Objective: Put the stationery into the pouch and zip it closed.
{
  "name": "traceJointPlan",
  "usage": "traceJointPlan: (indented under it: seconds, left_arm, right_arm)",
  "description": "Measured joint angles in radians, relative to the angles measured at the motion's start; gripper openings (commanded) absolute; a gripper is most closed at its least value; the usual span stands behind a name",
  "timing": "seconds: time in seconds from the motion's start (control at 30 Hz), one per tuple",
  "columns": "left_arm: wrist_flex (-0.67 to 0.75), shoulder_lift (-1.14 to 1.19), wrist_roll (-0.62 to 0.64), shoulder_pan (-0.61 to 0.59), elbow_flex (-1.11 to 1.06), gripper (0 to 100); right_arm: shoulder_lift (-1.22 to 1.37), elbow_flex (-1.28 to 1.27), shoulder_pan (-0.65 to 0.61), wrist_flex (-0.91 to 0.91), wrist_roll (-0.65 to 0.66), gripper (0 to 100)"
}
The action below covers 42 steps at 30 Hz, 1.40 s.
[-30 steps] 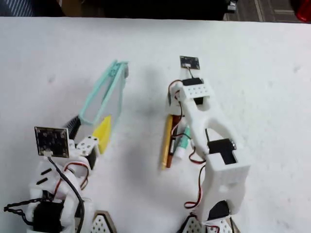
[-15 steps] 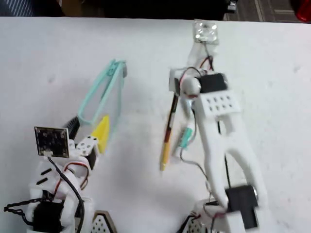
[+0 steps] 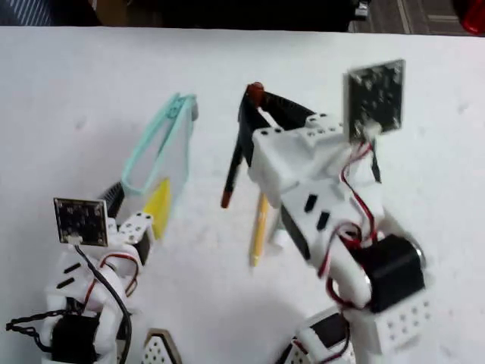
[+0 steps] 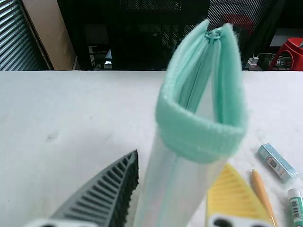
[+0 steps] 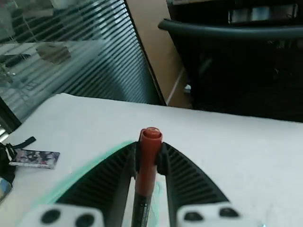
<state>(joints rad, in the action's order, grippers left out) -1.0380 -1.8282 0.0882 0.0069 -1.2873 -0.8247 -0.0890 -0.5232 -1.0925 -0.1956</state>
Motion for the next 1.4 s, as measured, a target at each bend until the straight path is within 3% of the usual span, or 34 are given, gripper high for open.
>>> traceJointPlan:
  seconds: [0.33,0.67,1.03,1.4]
  left_arm:
    - [0.0,0.0,0.0,0.0,0.0,23]
    - [0.0,0.0,0.0,0.0,0.0,23]
    - [0.0,0.0,0.0,0.0,0.0,23]
    - [0.0,0.0,0.0,0.0,0.0,23]
  right_arm:
    - [0.011,0.018,-0.046,0.13,0.0,1.6]
    - [0.253,0.222,-0.229,0.14,0.0,1.6]
    - [0.358,0.468,-0.233,0.203,0.0,1.6]
    - [0.361,0.241,-0.242,0.21,-0.002,1.6]
